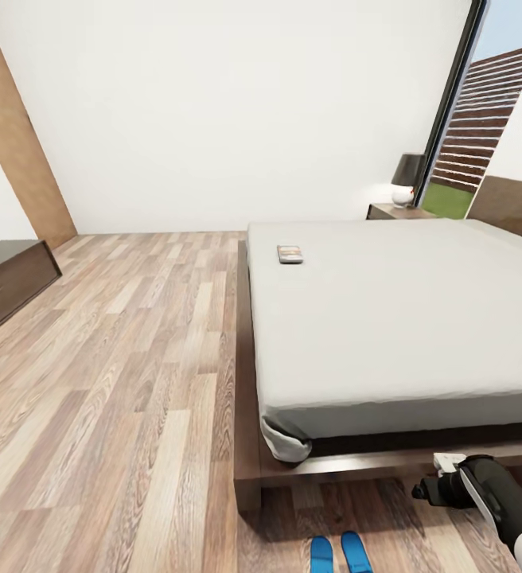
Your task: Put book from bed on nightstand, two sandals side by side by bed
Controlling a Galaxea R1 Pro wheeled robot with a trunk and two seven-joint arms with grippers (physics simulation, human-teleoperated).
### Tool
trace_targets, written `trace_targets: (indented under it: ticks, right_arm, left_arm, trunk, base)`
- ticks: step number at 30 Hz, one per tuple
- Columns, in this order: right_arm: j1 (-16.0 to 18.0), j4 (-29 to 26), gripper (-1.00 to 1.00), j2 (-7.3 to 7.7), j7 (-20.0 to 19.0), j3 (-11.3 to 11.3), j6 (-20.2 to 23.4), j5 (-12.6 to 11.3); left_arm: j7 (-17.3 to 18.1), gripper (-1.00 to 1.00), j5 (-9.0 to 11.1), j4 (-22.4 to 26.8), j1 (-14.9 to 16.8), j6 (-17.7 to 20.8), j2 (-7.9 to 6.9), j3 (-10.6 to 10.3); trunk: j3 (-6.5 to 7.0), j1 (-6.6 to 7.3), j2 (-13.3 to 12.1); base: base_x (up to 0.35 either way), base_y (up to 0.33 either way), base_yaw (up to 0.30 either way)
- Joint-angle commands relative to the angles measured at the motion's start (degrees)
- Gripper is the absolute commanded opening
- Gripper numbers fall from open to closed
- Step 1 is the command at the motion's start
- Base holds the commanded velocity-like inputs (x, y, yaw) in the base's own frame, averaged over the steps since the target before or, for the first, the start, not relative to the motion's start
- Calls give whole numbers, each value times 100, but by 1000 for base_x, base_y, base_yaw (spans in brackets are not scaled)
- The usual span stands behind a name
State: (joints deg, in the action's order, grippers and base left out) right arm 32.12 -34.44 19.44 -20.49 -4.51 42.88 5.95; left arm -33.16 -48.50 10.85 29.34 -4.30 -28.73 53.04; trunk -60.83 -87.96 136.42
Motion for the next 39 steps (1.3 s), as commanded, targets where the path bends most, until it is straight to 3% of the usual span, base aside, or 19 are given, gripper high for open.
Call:
trace_targets:
  ticks: [1, 39]
  right_arm:
    - [0, -6, 100, -3, -48, -26, 20, 61]
    - [-57, 51, 100, 2, -34, -35, 17, 63]
  left_arm:
    - [-10, 100, -36, -14, 6, -42, -1, 49]
    - [-6, 100, -37, -21, 2, -61, 6, 49]
  trunk:
    - [14, 24, -39]
    - [696, 858, -1564]
  base:
    - [0, 0, 0]
    - [0, 0, 0]
